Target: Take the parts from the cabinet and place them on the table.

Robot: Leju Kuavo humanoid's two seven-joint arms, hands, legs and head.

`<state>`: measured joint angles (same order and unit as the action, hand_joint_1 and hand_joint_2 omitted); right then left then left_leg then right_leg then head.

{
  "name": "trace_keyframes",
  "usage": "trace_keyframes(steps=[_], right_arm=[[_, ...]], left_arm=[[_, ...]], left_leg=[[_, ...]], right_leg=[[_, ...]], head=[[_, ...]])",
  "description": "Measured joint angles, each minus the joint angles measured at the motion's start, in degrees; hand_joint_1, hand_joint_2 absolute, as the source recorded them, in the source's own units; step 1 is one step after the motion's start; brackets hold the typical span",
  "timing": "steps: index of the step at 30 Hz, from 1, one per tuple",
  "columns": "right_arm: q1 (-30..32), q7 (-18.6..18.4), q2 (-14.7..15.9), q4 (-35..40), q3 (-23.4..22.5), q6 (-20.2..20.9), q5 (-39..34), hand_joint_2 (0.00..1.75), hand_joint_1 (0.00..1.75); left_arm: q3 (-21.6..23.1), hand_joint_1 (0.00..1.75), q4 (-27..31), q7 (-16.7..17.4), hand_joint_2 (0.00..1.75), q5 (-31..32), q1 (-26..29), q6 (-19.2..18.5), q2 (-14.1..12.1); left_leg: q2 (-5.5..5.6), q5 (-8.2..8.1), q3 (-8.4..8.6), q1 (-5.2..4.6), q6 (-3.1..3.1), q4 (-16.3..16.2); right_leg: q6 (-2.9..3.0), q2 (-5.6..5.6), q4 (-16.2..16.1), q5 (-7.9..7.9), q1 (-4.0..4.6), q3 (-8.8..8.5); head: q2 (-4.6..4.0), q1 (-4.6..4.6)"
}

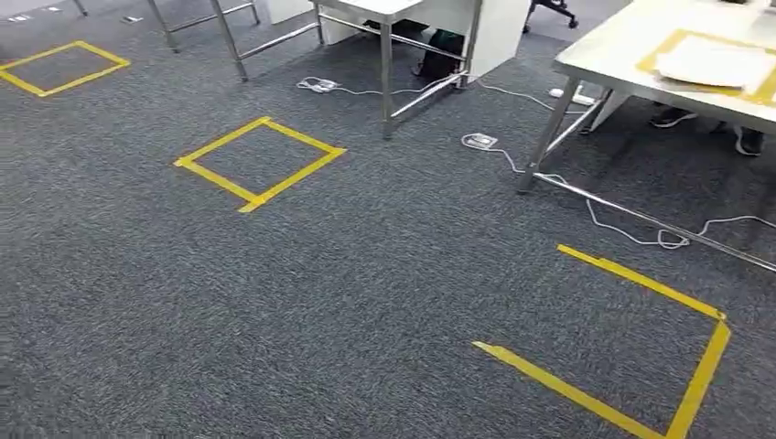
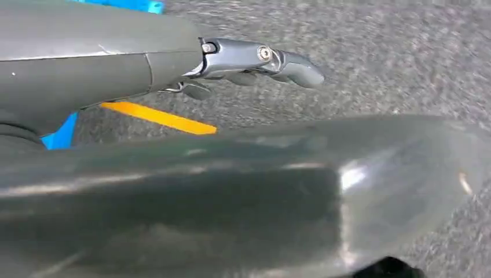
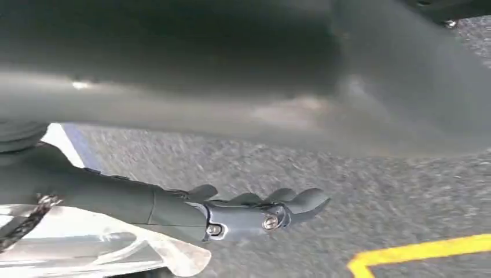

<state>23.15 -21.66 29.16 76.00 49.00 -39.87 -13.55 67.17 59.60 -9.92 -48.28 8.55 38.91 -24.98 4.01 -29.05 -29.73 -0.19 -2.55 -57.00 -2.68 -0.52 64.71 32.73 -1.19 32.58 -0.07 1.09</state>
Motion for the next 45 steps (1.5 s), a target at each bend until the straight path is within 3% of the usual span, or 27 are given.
trace_keyframes(steps=[1, 2, 3, 6, 7, 8, 9, 11, 13, 14, 16, 17, 18, 22, 24, 25, 27, 29, 31, 32, 33, 37, 39, 40, 42, 43, 45], right_arm=[[0.0, 0.0, 0.0, 0.0, 0.0, 0.0, 0.1, 0.00, 0.00], [0.0, 0.0, 0.0, -0.2, 0.2, 0.0, 0.1, 0.00, 0.00], [0.0, 0.0, 0.0, -0.2, 0.4, 0.0, 0.2, 0.00, 0.00], [-0.2, -0.2, 0.4, -0.2, 0.7, 0.0, 0.3, 0.00, 0.00], [-0.4, -0.2, 0.4, -0.2, 0.9, 0.0, 0.3, 0.00, 0.00], [-0.6, -0.2, 0.5, -0.2, 1.0, 0.0, 0.3, 0.00, 0.00], [-0.7, -0.2, 0.5, -0.2, 1.2, 0.0, 0.3, 0.00, 0.00], [-0.9, -0.3, 0.5, -0.3, 1.5, 0.0, 0.1, 0.00, 0.00], [-1.1, -0.3, 0.5, -0.5, 1.6, 0.0, 0.0, 0.00, 0.00], [-1.2, -0.3, 0.5, -0.5, 1.6, 0.0, 0.0, 0.00, 0.00], [-1.3, -0.3, 0.5, -0.5, 1.6, 0.0, 0.0, 0.00, 0.00], [-1.3, -0.3, 0.5, -0.5, 1.7, 0.0, 0.0, 0.00, 0.00], [-1.4, -0.2, 0.5, -0.5, 1.9, 0.0, -0.1, 0.00, 0.00], [-2.3, 0.1, 0.6, -0.7, 2.6, 0.0, -0.5, 0.00, 0.00], [-2.6, 0.3, 0.6, -0.7, 2.8, 0.0, -0.5, 0.00, 0.00], [-2.7, 0.3, 0.7, -0.8, 2.9, 0.0, -0.5, 0.00, 0.00], [-2.8, 0.3, 0.8, -1.0, 3.2, 0.0, -0.6, 0.00, 0.00], [-2.9, 0.3, 0.8, -1.2, 3.7, 0.0, -0.9, 0.00, 0.00], [-3.0, 0.4, 0.9, -1.4, 3.9, 0.0, -1.1, 0.00, 0.00], [-3.0, 0.5, 0.9, -1.4, 4.0, 0.0, -1.1, 0.00, 0.00], [-3.0, 0.6, 0.8, -1.6, 4.2, 0.0, -1.2, 0.00, 0.00], [-3.1, 0.7, 1.0, -1.7, 4.2, 0.0, -1.2, 0.00, 0.00], [-3.0, 0.7, 1.0, -1.7, 4.2, -0.1, -1.2, 0.00, 0.00], [-2.9, 0.7, 1.0, -1.7, 4.3, -0.1, -1.2, 0.00, 0.00], [-2.9, 0.7, 1.0, -1.8, 4.3, -0.1, -1.2, 0.00, 0.00], [-3.0, 0.7, 1.0, -1.8, 4.3, -0.1, -1.2, 0.00, 0.00], [-3.0, 0.7, 1.0, -1.9, 4.3, 0.0, -1.1, 0.00, 0.00]], left_arm=[[0.1, 0.00, 0.0, 0.0, 0.00, -0.4, -0.1, 0.3, 0.0], [0.4, 0.00, 0.0, 0.0, 0.00, -0.5, -0.1, 0.6, 0.1], [0.7, 0.00, 0.1, 0.0, 0.00, -0.7, -0.5, 0.8, 0.0], [1.2, 0.00, 0.1, 0.2, 0.00, -0.9, -0.3, 1.1, 0.1], [1.4, 0.00, 0.1, 0.2, 0.00, -1.0, -0.3, 1.1, -0.1], [1.6, 0.00, 0.1, 0.2, 0.00, -1.1, -0.3, 1.2, 0.1], [1.8, 0.00, 0.1, 0.3, 0.00, -1.2, -0.5, 1.2, -0.1], [2.1, 0.00, 0.1, 0.4, 0.00, -1.6, -1.1, 1.2, -0.1], [2.4, 0.00, 0.1, 0.5, 0.00, -1.7, -1.1, 1.2, -0.1], [2.5, 0.00, 0.1, 0.5, 0.00, -1.7, -0.9, 1.2, -0.1], [2.6, 0.00, 0.1, 0.5, 0.00, -1.7, -0.8, 1.2, -0.2], [2.7, 0.00, 0.1, 0.5, 0.00, -1.7, -1.0, 1.2, -0.2], [2.8, 0.00, 0.1, 0.5, 0.00, -2.0, -1.4, 1.2, -0.2], [3.9, 0.00, 0.1, 0.0, 0.00, -3.4, -1.7, 0.5, -0.5], [4.1, 0.00, 0.1, -0.1, 0.00, -3.5, -1.7, 0.5, -0.5], [4.3, 0.00, 0.1, -0.2, 0.00, -3.6, -2.0, 0.7, -0.5], [4.5, 0.00, 0.1, -0.2, 0.00, -3.8, -2.4, 0.8, -0.4], [5.2, 0.00, 0.1, -0.2, 0.00, -4.0, -2.7, 0.8, -0.5], [5.6, 0.00, 0.1, -0.4, 0.00, -4.7, -2.8, 0.9, -0.5], [5.7, 0.00, 0.1, -0.5, 0.00, -4.9, -3.0, 0.9, -0.5], [5.9, 0.00, 0.0, -0.5, 0.00, -5.2, -3.1, 1.0, -0.6], [6.8, 0.00, 0.0, -0.7, 0.00, -5.7, -3.4, 1.2, -0.6], [6.9, 0.00, 0.0, -0.7, 0.00, -5.7, -3.4, 1.2, -0.6], [7.0, 0.00, 0.0, -0.7, 0.00, -5.7, -3.6, 1.2, -0.6], [7.0, 0.00, 0.0, -0.8, 0.00, -5.8, -3.8, 1.2, -0.6], [7.1, 0.00, 0.0, -0.9, 0.00, -6.0, -3.8, 1.2, -0.5], [7.2, 0.00, 0.0, -1.0, 0.00, -6.4, -3.6, 1.2, -0.6]], left_leg=[[0.63, -0.12, 0.18, 0.03, 0.18, 0.0], [1.30, -0.22, -0.11, -0.03, 0.43, -0.1], [2.22, -0.29, -0.51, -0.14, 0.67, -0.7], [4.47, 0.29, -1.46, 0.46, 1.92, -0.5], [4.69, -0.07, -1.39, 0.50, 2.13, -0.8], [0.52, -1.35, -2.14, 0.16, 2.46, -2.6], [-1.59, -3.21, -3.78, 0.20, 2.79, -5.8], [-3.29, -7.28, -8.51, 0.50, 3.29, -15.5], [-3.50, -7.03, -9.81, 0.70, 3.46, -18.3], [-3.60, -5.30, -8.63, 0.72, 3.42, -16.0], [-4.88, -0.70, -3.39, 0.58, 2.92, -6.3], [-8.49, -0.10, -0.92, 0.14, 2.33, -1.7], [-9.37, -0.51, -0.65, -0.36, 2.00, -1.0], [-6.36, 0.03, -0.88, -0.23, 1.03, -0.4], [-5.44, 0.42, -0.88, 0.08, 0.51, 0.0], [-4.68, 0.46, -1.00, 0.11, 0.37, 0.0], [-3.24, 0.38, -0.99, 0.07, 0.24, 0.0], [-1.55, 0.27, -0.68, 0.10, 0.27, 0.0], [0.19, -0.03, -0.16, 0.28, 0.73, -0.1], [0.90, -0.25, -0.08, 0.37, 1.07, -0.3], [1.63, -0.56, -0.38, -0.01, 1.55, -0.8], [4.49, -0.13, -1.57, 0.68, 2.83, -1.0], [-1.42, -2.34, -2.85, 0.45, 3.21, -4.2], [-2.82, -4.77, -5.03, 0.52, 3.47, -8.6], [-3.40, -8.34, -9.38, 0.70, 3.69, -17.6], [-3.42, -8.27, -10.15, 0.75, 3.68, -19.3], [-3.61, -4.72, -7.79, 0.72, 3.44, -14.8]], right_leg=[[0.10, -1.35, -4.4, -2.44, -0.09, -1.78], [0.15, -5.62, -6.7, -2.20, -0.42, -2.83], [0.10, -5.85, -8.4, -1.96, -0.62, -3.41], [0.75, -3.71, -7.9, -1.86, -0.05, -3.70], [1.25, -2.69, -8.5, -2.16, -0.66, -4.00], [1.61, -1.90, -8.7, -2.07, -0.45, -4.30], [2.03, -0.99, -8.7, -2.02, -0.38, -4.43], [2.38, 1.11, -8.7, -1.72, -0.08, -4.48], [2.45, 2.86, -8.7, -1.28, 0.07, -4.38], [2.38, 3.65, -8.7, -1.00, 0.11, -4.65], [2.09, 5.09, -8.7, -0.55, 0.15, -5.41], [1.85, 5.82, -8.7, -0.27, 0.23, -5.87], [1.44, 6.40, -8.4, 0.14, 0.68, -5.93], [0.51, 8.73, -9.1, 0.44, 0.65, -7.43], [0.23, 2.32, -5.3, 3.18, 0.22, -5.26], [0.13, 1.04, -0.1, 5.52, 0.21, -2.61], [-0.09, 0.55, 9.0, 8.17, 0.21, 2.49], [-0.28, 0.56, 8.5, 5.10, 0.04, 3.68], [-0.45, -0.32, -0.8, -1.23, -0.40, 0.36], [-0.61, -2.43, -5.0, -3.23, -0.77, -1.20], [-0.74, -5.24, -6.2, -2.37, -0.95, -1.74], [0.81, -2.75, -6.8, -1.96, -0.61, -2.68], [1.78, -1.14, -7.2, -1.97, -0.48, -3.01], [2.08, -0.17, -7.2, -1.87, -0.30, -3.03], [2.40, 1.71, -7.2, -1.67, 0.03, -3.01], [2.47, 2.51, -7.2, -1.57, 0.16, -2.93], [2.41, 4.03, -7.2, -1.08, 0.30, -3.05]], head=[[0.00, 0.02], [0.00, -0.07], [0.00, -0.07], [0.00, -0.04], [0.00, -0.05], [0.00, -0.37], [0.00, -0.88], [0.00, -0.83], [0.00, -0.81], [0.00, -0.85], [0.00, -0.83], [0.00, -0.83], [0.00, -0.83], [0.00, -0.81], [0.00, -0.39], [0.00, -0.26], [0.00, -0.28], [0.00, -0.28], [0.00, -0.28], [0.00, -0.26], [0.00, -0.24], [0.00, -0.33], [0.00, -0.79], [0.00, -0.96], [0.00, -0.90], [0.00, -0.90], [0.00, -0.92]])
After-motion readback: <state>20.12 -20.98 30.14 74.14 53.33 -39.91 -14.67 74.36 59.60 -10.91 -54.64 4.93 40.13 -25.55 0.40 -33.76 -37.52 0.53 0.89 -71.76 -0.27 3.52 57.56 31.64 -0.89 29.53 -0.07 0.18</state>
